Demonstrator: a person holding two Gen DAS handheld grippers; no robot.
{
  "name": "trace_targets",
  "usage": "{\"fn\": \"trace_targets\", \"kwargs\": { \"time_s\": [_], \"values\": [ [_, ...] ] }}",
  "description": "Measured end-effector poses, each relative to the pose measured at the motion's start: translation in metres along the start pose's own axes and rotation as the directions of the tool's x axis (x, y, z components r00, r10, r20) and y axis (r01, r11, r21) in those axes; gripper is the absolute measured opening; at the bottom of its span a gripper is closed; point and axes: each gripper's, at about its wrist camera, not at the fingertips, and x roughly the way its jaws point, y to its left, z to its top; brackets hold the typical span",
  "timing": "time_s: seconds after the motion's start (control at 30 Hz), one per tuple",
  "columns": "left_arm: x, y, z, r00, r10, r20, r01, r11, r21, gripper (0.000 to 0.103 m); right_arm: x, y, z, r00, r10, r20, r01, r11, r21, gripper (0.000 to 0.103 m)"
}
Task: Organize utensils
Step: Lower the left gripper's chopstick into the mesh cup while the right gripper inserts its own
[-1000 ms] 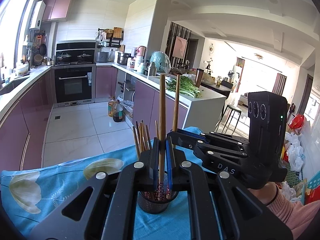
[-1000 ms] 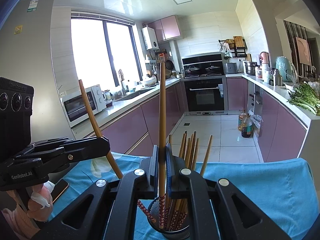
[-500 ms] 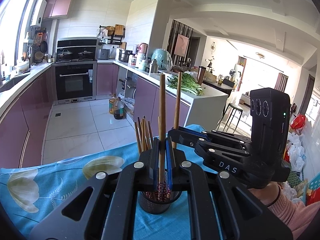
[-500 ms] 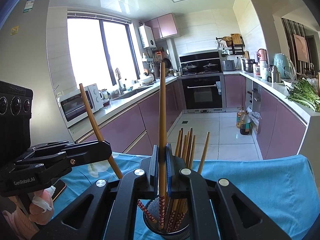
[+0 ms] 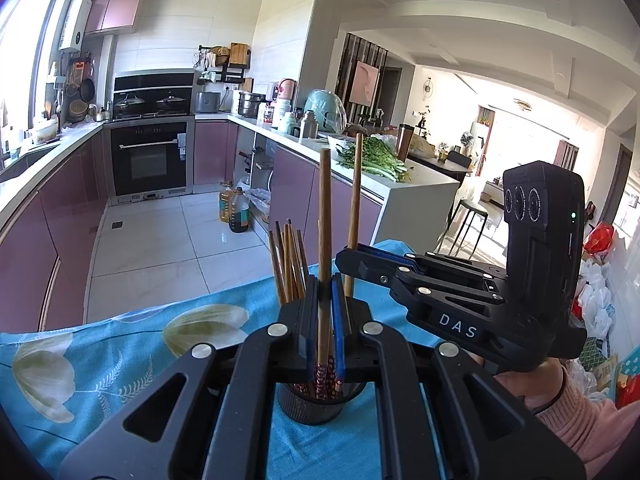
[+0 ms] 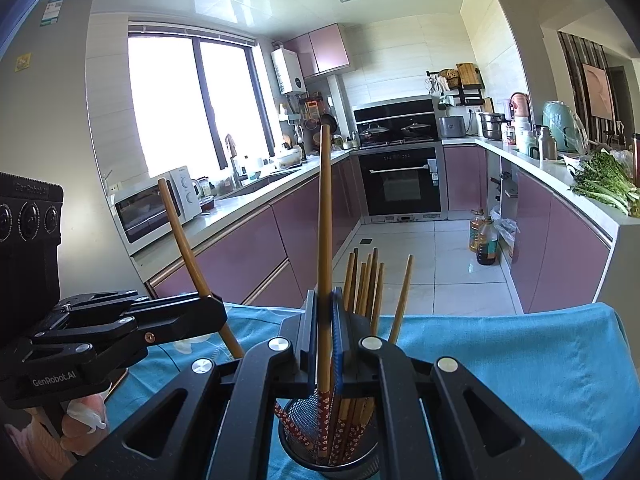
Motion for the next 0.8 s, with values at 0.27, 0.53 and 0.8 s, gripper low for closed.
{"fn": "trace_targets", "kwargs": {
  "time_s": [0.27,0.53,0.8],
  "values": [
    [0.005,-0.001,-0.001,1.000,0.002,-0.014,-0.002,1.000,-0.002,0.007,0.004,-0.003,0.001,1.000,-0.008,-0.006,0.008,1.000,0.009,0.006],
    [0.009,-0.003,-0.003,0.999,0.004,-0.032,-0.004,1.000,0.001,0.007,0.010,-0.004,-0.004,1.000,-0.014,-0.021,0.015,1.000,0.016,0.006],
    [0.015,-0.003,-0.004,0.999,0.000,-0.046,0.000,1.000,-0.001,0.007,0.012,-0.007,-0.008,0.999,-0.017,-0.029,0.017,1.000,0.022,0.006]
  ]
}}
